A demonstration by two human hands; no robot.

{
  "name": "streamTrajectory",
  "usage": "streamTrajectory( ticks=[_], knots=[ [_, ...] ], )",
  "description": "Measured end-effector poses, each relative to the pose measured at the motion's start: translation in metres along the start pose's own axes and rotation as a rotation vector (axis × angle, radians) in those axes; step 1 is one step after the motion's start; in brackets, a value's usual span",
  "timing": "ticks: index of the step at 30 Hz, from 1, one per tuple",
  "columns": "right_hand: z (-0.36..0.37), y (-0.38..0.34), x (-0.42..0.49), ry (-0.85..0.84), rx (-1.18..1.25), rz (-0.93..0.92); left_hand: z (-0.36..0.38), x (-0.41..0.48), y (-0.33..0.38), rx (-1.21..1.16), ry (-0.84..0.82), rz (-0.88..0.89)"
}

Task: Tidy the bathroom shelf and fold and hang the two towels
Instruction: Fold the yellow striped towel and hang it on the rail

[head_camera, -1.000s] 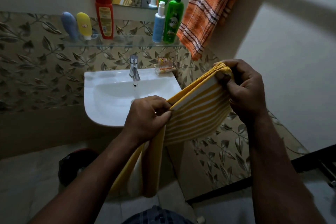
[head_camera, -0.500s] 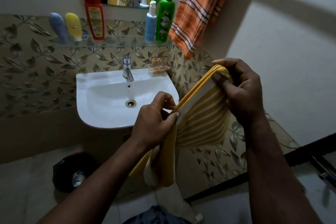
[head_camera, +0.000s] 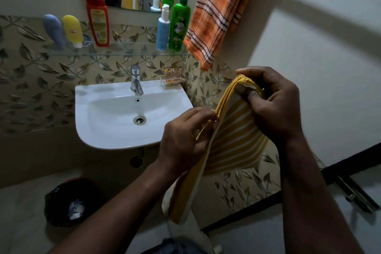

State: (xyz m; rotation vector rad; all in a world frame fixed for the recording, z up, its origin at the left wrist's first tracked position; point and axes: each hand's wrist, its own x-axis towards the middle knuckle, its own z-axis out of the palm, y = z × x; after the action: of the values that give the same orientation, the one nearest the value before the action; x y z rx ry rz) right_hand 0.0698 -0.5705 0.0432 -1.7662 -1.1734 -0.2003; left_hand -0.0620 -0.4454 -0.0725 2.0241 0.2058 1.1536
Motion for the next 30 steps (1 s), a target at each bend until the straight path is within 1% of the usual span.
streamTrajectory(
  ticks=[2,6,10,16,19,23,25,30],
  knots=[
    [-0.001,0.000,0.000,0.004,-0.006,-0.001,0.003,0.002,0.002,-0.008,0.000,-0.015],
    [-0.003,0.002,0.000,-0.013,0.015,0.009,0.006,0.006,-0.001,-0.060,-0.042,-0.125],
    [-0.005,0.002,0.002,-0.034,0.024,0.011,0.006,0.014,-0.006,-0.040,-0.087,-0.147],
    [-0.007,0.006,0.005,-0.043,-0.007,0.009,0.008,0.028,-0.010,-0.001,-0.072,-0.077],
    [-0.008,0.010,0.008,0.019,-0.091,0.016,0.007,0.028,-0.010,0.077,-0.043,-0.012],
    [-0.005,0.010,0.010,0.093,-0.178,0.031,0.005,0.025,-0.002,0.152,-0.045,0.042],
    [-0.002,0.009,0.011,0.114,-0.197,0.037,0.004,0.025,0.000,0.162,-0.041,0.049],
    [0.003,0.005,0.015,0.143,-0.190,0.042,0.001,0.025,0.005,0.086,-0.013,-0.004]
  ],
)
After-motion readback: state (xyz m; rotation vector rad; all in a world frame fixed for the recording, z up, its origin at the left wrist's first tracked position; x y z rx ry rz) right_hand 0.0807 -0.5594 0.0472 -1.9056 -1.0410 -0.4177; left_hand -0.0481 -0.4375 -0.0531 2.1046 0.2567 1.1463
